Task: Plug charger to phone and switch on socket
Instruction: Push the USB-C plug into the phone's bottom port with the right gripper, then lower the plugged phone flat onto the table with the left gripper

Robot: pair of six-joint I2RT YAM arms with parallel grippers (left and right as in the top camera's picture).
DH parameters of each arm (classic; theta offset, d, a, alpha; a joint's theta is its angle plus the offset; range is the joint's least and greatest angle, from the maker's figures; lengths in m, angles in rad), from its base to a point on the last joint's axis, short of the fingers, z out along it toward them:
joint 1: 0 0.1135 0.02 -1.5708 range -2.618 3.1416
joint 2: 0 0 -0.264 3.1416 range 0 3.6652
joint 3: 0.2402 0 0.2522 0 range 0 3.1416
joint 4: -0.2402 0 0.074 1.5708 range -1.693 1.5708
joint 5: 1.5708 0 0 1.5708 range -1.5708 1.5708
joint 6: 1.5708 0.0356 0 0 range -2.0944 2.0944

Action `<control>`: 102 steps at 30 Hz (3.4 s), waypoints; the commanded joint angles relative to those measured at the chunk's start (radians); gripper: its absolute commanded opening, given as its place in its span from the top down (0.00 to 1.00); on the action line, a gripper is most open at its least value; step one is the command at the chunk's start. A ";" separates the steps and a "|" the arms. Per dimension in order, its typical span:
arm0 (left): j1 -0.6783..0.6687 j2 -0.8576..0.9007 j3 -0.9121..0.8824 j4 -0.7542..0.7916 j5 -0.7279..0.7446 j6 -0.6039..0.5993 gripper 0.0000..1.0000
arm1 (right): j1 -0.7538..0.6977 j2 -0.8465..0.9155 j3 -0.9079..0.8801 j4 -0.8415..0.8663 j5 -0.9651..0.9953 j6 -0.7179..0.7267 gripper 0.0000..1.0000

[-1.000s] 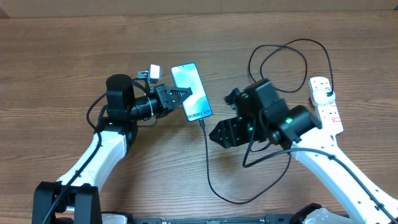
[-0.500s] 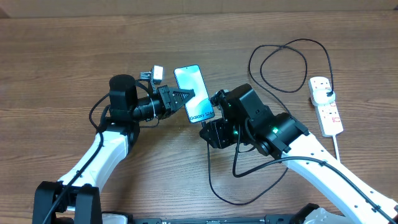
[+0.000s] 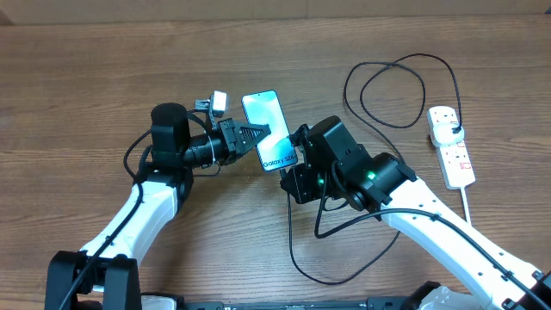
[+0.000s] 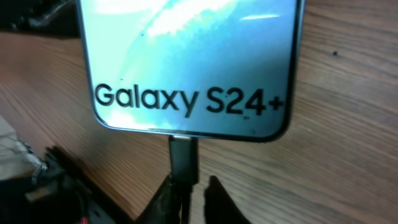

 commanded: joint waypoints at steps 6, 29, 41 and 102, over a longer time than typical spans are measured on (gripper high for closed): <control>-0.026 -0.006 0.008 0.009 0.127 0.077 0.96 | 0.002 0.001 0.031 0.089 0.019 0.005 0.96; -0.054 -0.006 0.008 0.010 0.257 0.166 0.96 | -0.016 -0.018 0.077 0.201 0.128 -0.030 0.96; -0.054 -0.006 0.008 0.010 0.207 0.166 0.96 | -0.015 -0.018 0.077 0.066 0.108 -0.021 0.68; -0.012 0.352 0.280 -0.922 -0.187 0.943 0.95 | -0.114 -0.224 0.227 -0.324 0.409 -0.026 0.00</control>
